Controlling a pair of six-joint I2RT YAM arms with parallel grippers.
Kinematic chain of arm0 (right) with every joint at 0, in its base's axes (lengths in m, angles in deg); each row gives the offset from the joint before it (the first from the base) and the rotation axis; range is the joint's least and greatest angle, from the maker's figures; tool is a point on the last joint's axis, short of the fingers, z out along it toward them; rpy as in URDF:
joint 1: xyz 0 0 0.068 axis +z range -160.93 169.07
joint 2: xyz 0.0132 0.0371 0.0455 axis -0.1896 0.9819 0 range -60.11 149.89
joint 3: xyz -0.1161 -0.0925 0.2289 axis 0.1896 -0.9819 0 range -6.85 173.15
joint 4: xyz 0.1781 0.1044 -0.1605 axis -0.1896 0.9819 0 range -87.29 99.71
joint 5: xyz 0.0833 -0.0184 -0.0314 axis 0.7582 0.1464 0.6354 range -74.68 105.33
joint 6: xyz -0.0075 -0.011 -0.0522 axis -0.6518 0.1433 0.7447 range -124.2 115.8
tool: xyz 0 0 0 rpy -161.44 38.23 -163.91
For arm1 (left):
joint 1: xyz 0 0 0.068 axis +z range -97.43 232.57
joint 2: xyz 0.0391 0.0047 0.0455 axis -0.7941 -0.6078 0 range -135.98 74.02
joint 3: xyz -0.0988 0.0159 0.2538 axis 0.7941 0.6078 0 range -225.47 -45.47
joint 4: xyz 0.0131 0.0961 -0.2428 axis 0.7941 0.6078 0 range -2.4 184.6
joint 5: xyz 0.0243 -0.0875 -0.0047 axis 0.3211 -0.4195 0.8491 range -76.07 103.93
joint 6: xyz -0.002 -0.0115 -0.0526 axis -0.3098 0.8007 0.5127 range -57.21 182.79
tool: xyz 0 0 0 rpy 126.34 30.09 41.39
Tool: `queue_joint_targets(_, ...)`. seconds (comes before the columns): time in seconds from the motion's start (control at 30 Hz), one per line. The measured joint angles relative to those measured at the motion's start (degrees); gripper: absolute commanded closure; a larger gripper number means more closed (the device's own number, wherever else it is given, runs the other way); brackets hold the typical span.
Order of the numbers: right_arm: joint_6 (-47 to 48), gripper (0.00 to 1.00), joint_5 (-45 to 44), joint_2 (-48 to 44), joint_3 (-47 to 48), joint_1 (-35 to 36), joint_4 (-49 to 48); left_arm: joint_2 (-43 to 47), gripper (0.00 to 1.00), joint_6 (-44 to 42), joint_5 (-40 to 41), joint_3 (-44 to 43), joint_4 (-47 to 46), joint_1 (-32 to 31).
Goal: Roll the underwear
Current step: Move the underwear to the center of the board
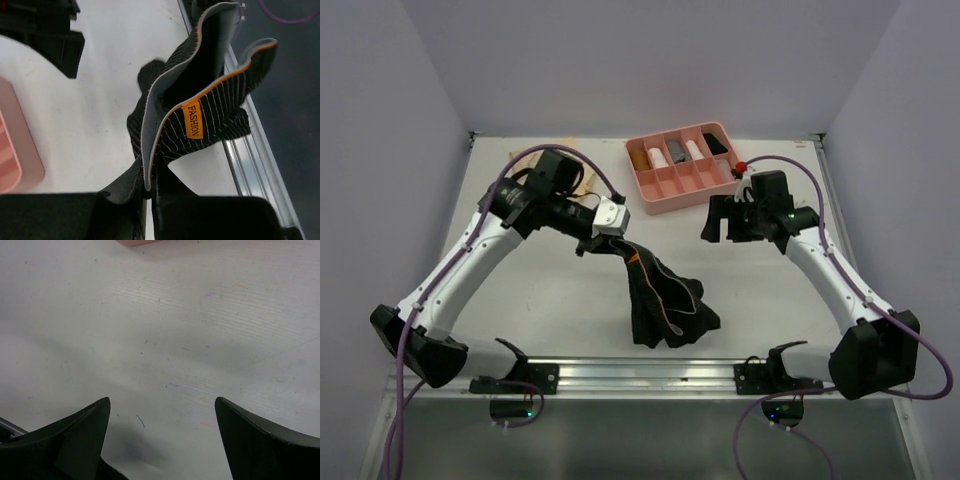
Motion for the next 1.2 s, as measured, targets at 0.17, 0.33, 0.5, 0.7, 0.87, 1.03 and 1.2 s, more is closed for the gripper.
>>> queue_joint_targets(0.17,0.48,0.22,1.84,2.32,1.31,-0.02,0.13,-3.45,0.77,15.47,0.66,9.20,-9.77,6.16)
queue_joint_targets(0.33,1.44,0.46,5.25,4.04,1.92,-0.02,1.01,-12.94,0.60,31.54,7.85,22.25,-26.03,13.20)
queue_joint_targets(0.5,1.57,0.63,9.94,3.98,1.92,2.49,1.77,-14.16,0.54,34.99,12.24,26.08,-31.65,20.68)
queue_joint_targets(0.7,-1.70,0.65,7.41,3.82,1.97,23.21,1.88,-11.41,0.48,30.58,12.37,26.88,-33.14,24.70)
queue_joint_targets(0.87,-4.85,0.50,2.14,10.25,6.60,33.99,2.45,-8.07,0.33,28.02,11.50,29.38,-33.77,24.74)
queue_joint_targets(1.03,-8.11,0.32,-2.64,18.40,8.04,42.03,0.83,-9.79,0.28,28.33,10.45,31.17,-37.13,24.30)
queue_joint_targets(1.2,-9.75,0.35,-5.44,20.39,4.83,46.64,-0.28,-14.29,0.29,28.35,10.36,31.26,-41.11,21.42)
